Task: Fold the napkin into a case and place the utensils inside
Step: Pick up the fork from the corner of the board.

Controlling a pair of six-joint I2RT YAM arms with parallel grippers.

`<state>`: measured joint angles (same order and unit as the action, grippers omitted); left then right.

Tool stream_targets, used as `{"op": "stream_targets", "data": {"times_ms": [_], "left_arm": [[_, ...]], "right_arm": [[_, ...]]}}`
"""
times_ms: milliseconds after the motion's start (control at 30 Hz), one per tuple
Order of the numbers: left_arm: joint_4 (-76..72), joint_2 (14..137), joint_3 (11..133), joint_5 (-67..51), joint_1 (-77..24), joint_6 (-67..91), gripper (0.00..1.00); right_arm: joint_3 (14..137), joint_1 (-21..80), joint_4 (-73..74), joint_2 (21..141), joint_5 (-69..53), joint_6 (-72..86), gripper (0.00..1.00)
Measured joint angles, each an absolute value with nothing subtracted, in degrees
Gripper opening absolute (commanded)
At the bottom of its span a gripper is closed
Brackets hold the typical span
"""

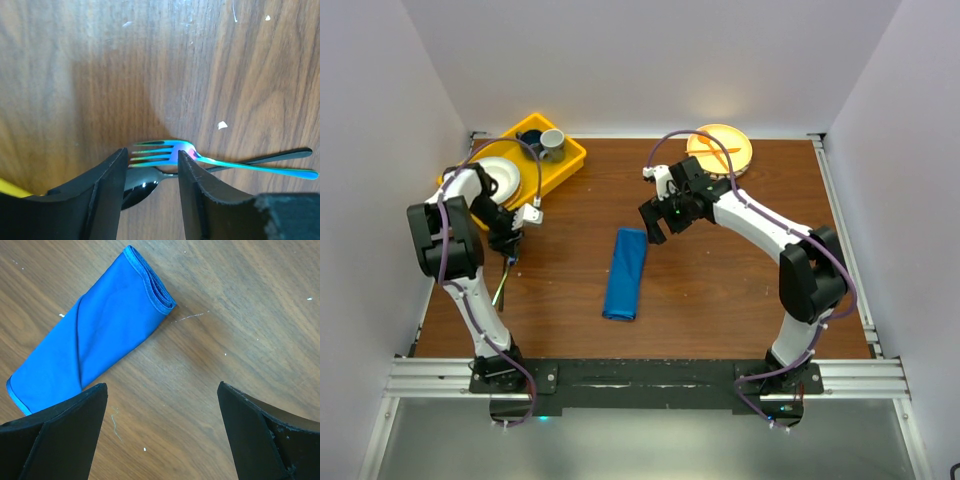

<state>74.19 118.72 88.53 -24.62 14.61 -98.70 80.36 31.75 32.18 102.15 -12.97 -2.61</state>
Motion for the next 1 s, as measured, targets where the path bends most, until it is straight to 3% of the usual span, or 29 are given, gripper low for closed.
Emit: {"op": "stream_targets", "data": {"times_ms": [167, 300, 333, 667, 1000], "left_arm": [[74.48, 120.55, 88.66, -24.88, 14.55, -98.61, 0.30], [75.90, 120.99, 89.65, -25.34, 14.46, -98.10, 0.02], [76.47, 120.97, 89.89, -25.56, 14.39, -97.84, 0.00], [79.72, 120.97, 90.67, -30.04, 11.38, -93.80, 0.00], [78.89, 120.95, 100.51, -43.66, 11.09, -82.74, 0.00]], "right_arm": [[80.36, 31.75, 32.32, 103.11, -13.02, -2.61, 0.95], [80.38, 31.75, 32.64, 103.55, -13.04, -2.63, 0.95], [80.38, 31.75, 32.69, 103.63, -13.02, -2.61, 0.95], [80.73, 31.75, 33.01, 104.01, -13.13, -2.61, 0.94], [82.04, 31.75, 32.95, 104.42, -15.18, -2.57, 0.94]]}}
